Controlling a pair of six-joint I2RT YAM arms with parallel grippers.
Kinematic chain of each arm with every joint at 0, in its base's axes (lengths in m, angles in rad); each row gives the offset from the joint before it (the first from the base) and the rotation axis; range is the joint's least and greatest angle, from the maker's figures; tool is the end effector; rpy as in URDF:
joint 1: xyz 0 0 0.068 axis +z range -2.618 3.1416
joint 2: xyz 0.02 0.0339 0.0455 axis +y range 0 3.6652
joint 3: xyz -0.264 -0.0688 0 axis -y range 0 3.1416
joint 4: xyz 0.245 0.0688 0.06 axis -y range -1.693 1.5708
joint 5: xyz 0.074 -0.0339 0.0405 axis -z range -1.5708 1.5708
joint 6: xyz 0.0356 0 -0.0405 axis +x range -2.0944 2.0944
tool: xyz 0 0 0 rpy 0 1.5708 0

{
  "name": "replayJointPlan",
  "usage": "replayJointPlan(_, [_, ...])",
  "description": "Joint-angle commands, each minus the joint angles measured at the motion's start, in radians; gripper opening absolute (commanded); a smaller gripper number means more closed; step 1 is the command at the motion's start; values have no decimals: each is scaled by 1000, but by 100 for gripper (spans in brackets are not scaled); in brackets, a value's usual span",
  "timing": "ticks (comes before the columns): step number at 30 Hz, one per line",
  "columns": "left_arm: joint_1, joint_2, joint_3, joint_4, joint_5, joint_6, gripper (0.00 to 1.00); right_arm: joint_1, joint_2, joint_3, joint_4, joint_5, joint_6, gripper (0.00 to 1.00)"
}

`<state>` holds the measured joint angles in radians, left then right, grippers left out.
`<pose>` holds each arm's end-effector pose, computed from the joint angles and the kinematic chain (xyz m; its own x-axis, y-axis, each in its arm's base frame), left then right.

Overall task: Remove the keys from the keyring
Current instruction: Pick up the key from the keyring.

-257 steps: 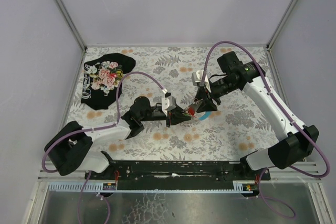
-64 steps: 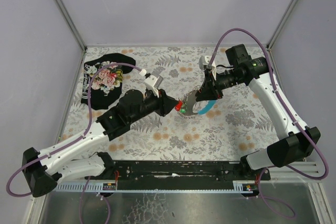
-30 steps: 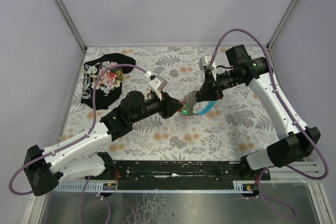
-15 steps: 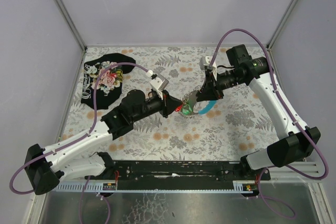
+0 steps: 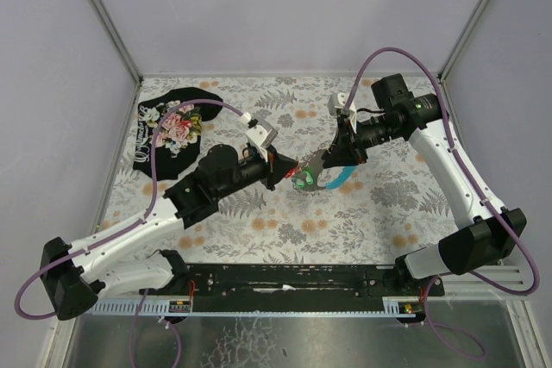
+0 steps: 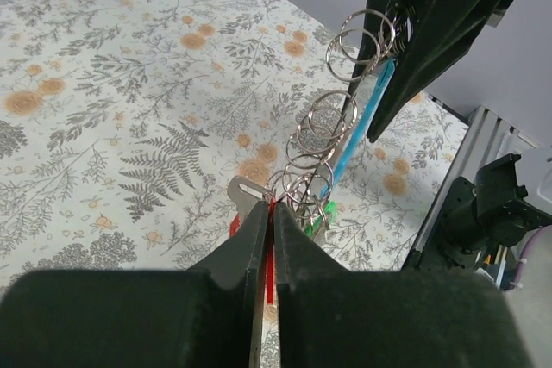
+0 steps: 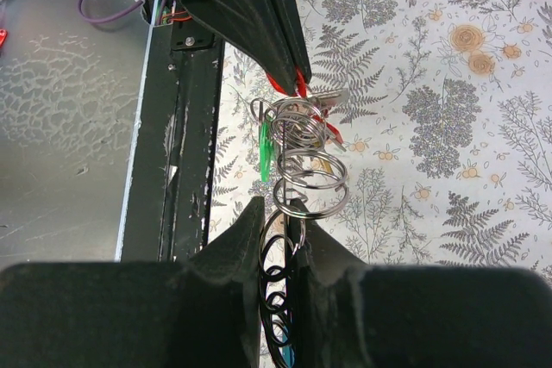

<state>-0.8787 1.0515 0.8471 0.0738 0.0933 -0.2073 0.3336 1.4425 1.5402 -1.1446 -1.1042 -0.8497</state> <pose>0.1567 -0.1943 0.3375 -0.2512 -0.0180 -0.9678 0.7907 0.5728 -0.2159 0.2440 0.1182 0.3810 -0.1124 -0.3966 -0.9111 -0.9904 -0.0289 0.1348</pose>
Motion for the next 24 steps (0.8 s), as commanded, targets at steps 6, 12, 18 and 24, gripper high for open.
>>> replayJointPlan(6, [6,-27,64,-50,-14,155,0,3,-25,0,-20,-74,-24,0])
replayJointPlan(12, [6,-31,66,-37,20,200,0,4,-16,7,-32,-83,-37,0])
replayJointPlan(18, [6,-80,42,-26,2,225,0,3,-11,7,-34,-83,-41,0])
replayJointPlan(24, [6,-83,22,-9,10,228,0,4,9,30,-61,-99,-59,0])
